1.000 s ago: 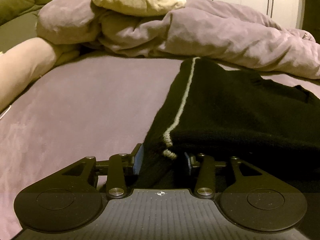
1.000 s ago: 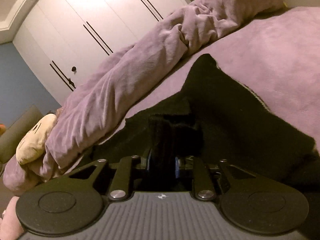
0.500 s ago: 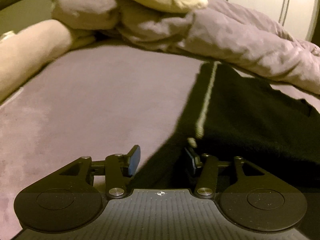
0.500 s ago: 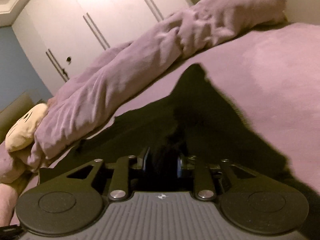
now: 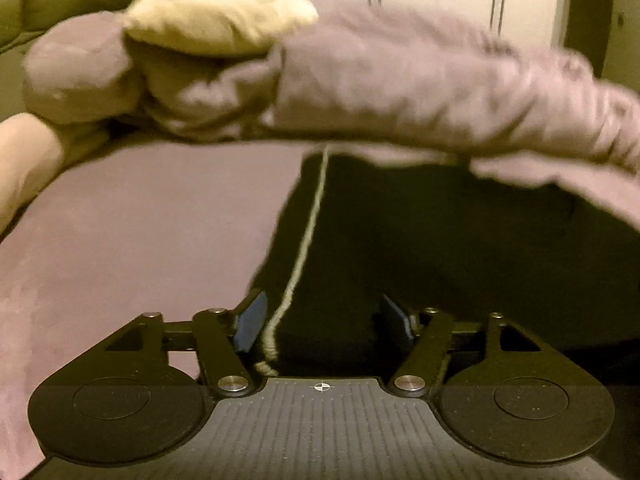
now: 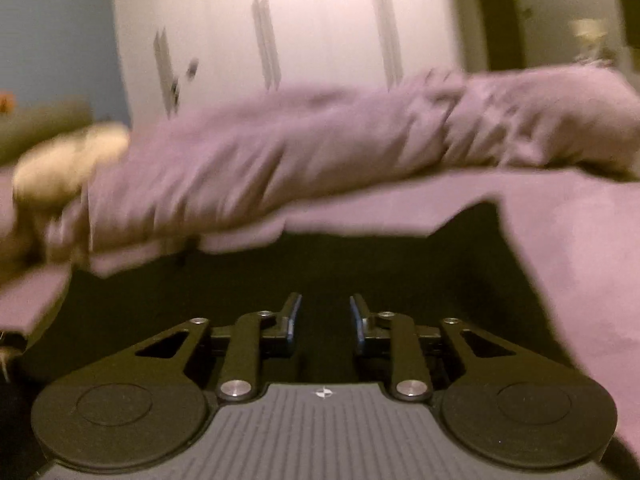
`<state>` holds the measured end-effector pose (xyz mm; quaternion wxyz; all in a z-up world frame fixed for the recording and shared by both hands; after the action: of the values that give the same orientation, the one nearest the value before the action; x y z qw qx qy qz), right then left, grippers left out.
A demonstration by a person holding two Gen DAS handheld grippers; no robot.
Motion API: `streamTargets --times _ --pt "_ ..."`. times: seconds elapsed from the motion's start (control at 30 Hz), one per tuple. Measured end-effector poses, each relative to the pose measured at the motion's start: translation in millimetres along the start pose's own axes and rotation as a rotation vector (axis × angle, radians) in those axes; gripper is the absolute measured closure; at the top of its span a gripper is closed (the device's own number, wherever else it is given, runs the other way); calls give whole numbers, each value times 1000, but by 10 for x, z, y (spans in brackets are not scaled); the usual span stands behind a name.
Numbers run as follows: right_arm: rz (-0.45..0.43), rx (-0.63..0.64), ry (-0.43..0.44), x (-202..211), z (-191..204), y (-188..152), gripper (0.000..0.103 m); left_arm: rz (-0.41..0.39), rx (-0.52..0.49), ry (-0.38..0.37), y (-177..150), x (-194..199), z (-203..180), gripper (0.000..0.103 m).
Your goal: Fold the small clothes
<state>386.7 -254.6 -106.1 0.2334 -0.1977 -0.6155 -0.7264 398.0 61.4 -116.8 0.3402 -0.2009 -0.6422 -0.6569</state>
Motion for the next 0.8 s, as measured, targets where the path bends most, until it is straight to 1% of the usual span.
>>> streamTargets --times 0.03,0.07,0.13,0.17,0.23,0.33,0.5,0.57,0.63,0.73,0.8 --pt "8 18 -12 -31 3 -48 82 14 -16 28 -28 -77 -7 37" --pt "-10 35 -10 -38 -8 -57 83 12 -28 55 -36 -138 0 37" --pt "-17 29 -8 -29 -48 -29 84 -11 -58 87 -43 -191 21 36" --pt "-26 37 -25 -17 -77 -24 85 -18 -72 97 -47 -212 44 37" --pt "-24 52 -61 -21 -125 -32 92 -19 -68 104 -43 -248 70 37" --pt "-18 67 -94 -52 -186 -3 95 -20 -73 121 -46 -258 75 37" --pt "-8 101 -114 -137 -208 2 95 -30 -111 143 -21 -286 57 33" --pt "-4 112 -122 -145 -196 0 95 -30 -103 140 -33 -275 80 32" --pt "4 125 -128 -139 -174 14 95 -23 -82 130 -40 -213 110 32" --pt "8 120 -120 -50 -152 36 94 -24 -104 138 -56 -108 125 32" --pt "1 106 -105 67 -129 19 89 -32 -115 139 -78 -22 134 32"
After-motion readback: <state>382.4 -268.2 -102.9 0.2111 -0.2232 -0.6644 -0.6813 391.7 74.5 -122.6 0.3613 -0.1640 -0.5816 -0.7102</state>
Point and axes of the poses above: each gripper's, at about its wrist camera, not at the fingertips, and x roughly against the way its jaws point, z to its left, y to its top, the point moved 7 cm from there along -x, roughly the way its jaws point, and after that the axes turned 4 degrees about y, right-handed, at the moved point
